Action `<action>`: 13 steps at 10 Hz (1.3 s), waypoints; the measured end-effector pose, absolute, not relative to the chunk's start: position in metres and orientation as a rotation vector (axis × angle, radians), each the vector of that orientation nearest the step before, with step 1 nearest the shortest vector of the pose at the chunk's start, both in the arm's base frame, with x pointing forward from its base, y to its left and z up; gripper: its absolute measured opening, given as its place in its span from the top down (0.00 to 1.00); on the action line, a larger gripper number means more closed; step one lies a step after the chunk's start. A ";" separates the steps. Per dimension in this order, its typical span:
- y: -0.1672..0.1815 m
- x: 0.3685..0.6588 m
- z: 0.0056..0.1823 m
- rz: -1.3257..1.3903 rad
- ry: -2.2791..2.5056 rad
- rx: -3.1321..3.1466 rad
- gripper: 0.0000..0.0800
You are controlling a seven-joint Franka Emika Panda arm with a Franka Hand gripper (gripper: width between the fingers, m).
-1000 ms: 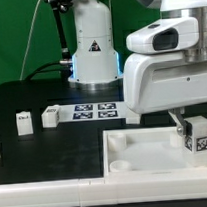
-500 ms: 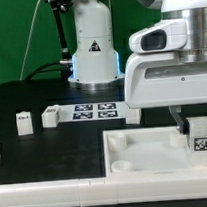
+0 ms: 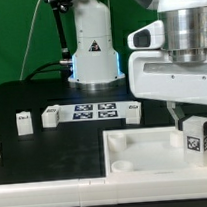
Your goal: Assemble one leg
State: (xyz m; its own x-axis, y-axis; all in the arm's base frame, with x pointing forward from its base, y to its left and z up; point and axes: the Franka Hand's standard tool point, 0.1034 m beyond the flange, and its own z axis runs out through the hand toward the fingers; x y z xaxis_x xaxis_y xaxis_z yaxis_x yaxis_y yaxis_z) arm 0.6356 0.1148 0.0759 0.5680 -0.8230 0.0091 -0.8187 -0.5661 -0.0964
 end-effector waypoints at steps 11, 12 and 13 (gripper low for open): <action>0.124 0.635 0.078 -0.091 0.870 -2.955 0.19; 0.122 0.636 0.078 -0.098 0.687 -3.006 0.19; 0.120 0.638 0.078 -0.107 0.497 -3.047 0.19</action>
Offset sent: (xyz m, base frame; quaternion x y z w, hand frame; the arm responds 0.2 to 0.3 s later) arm 0.0000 0.0000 0.0000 0.0000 0.0000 0.0799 0.9968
